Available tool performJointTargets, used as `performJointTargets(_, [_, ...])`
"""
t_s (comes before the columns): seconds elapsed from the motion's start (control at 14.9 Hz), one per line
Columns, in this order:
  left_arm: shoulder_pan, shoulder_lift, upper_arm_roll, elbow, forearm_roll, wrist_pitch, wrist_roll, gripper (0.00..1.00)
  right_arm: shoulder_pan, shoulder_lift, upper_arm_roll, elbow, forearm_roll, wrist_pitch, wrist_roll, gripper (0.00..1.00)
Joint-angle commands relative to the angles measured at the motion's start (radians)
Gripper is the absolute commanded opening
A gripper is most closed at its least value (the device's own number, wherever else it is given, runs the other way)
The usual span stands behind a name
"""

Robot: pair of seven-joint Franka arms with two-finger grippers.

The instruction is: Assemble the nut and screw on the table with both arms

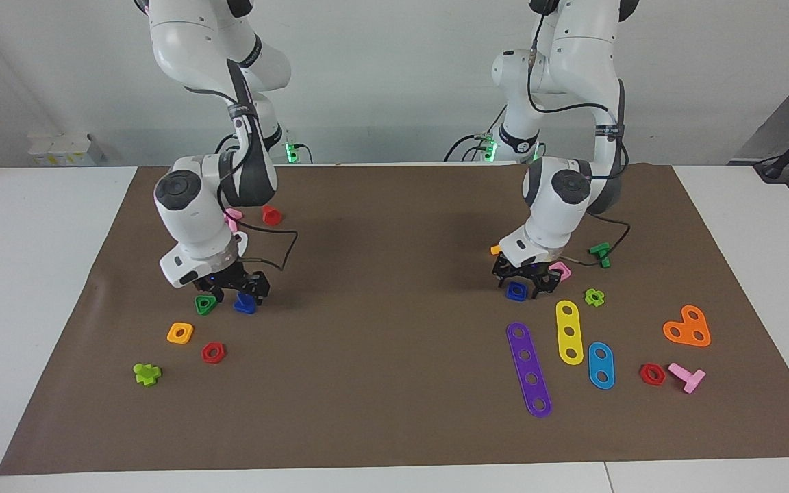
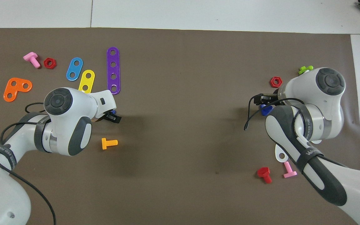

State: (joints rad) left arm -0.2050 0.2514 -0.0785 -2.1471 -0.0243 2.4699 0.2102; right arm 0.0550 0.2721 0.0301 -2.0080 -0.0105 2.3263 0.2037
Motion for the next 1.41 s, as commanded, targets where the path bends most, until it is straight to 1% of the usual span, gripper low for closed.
performJointTargets(0.0, [-0.013, -0.006, 0.013, -0.013, -0.009, 0.02, 0.017, 0.67, -0.001, -0.011, 0.004, -0.034, 0.02, 0.039, -0.043, 0.87])
performJointTargets(0.07, [-0.013, -0.006, 0.013, -0.013, -0.009, 0.018, 0.017, 0.57, -0.001, -0.013, 0.004, -0.038, 0.015, 0.041, -0.043, 0.85])
performJointTargets(0.13, [-0.013, -0.006, 0.013, -0.011, -0.009, 0.014, 0.018, 0.41, -0.001, -0.013, 0.004, -0.038, 0.014, 0.041, -0.043, 0.84])
performJointTargets(0.2, [-0.013, -0.006, 0.013, -0.011, -0.009, 0.008, 0.017, 0.23, -0.001, -0.013, 0.004, -0.038, 0.014, 0.039, -0.043, 0.83])
performJointTargets(0.27, [-0.013, -0.006, 0.013, -0.007, -0.009, -0.003, 0.015, 0.03, -0.001, -0.013, 0.004, -0.04, 0.012, 0.039, -0.044, 0.77])
performJointTargets(0.34, [-0.013, -0.006, 0.013, 0.001, -0.009, -0.022, 0.014, 0.0, -0.001, -0.013, 0.004, -0.04, 0.01, 0.039, -0.044, 0.71])
performJointTargets(0.47, [-0.011, -0.006, 0.016, 0.026, -0.009, -0.08, 0.009, 0.0, -0.001, -0.013, 0.004, -0.041, 0.01, 0.039, -0.047, 0.57])
performJointTargets(0.67, [-0.01, -0.017, 0.014, 0.052, -0.009, -0.104, -0.023, 0.0, -0.009, -0.017, 0.004, -0.057, 0.01, 0.038, -0.084, 0.44])
performJointTargets(0.74, [-0.007, -0.021, 0.014, 0.07, -0.009, -0.13, -0.041, 0.0, -0.009, -0.019, 0.004, -0.061, 0.01, 0.038, -0.089, 0.4])
performJointTargets(0.8, [-0.005, -0.021, 0.014, 0.111, -0.011, -0.184, -0.052, 0.0, -0.007, -0.021, 0.004, -0.061, 0.01, 0.038, -0.089, 0.39])
performJointTargets(0.94, [-0.005, -0.02, 0.013, 0.185, -0.013, -0.285, -0.122, 0.0, -0.007, -0.021, 0.004, -0.061, 0.01, 0.038, -0.089, 0.29])
performJointTargets(1.01, [-0.005, -0.021, 0.013, 0.199, -0.013, -0.313, -0.141, 0.0, -0.007, -0.021, 0.004, -0.061, 0.01, 0.038, -0.089, 0.25])
performJointTargets(1.07, [-0.005, -0.026, 0.013, 0.202, -0.013, -0.321, -0.176, 0.0, -0.007, -0.019, 0.004, -0.061, 0.01, 0.038, -0.089, 0.1])
performJointTargets(1.14, [-0.007, -0.031, 0.014, 0.204, -0.013, -0.321, -0.211, 0.0, -0.007, -0.019, 0.004, -0.06, 0.01, 0.038, -0.089, 0.0])
performJointTargets(1.34, [-0.01, -0.034, 0.013, 0.225, -0.013, -0.344, -0.236, 0.0, -0.003, -0.019, 0.004, -0.042, 0.01, 0.036, -0.075, 0.0])
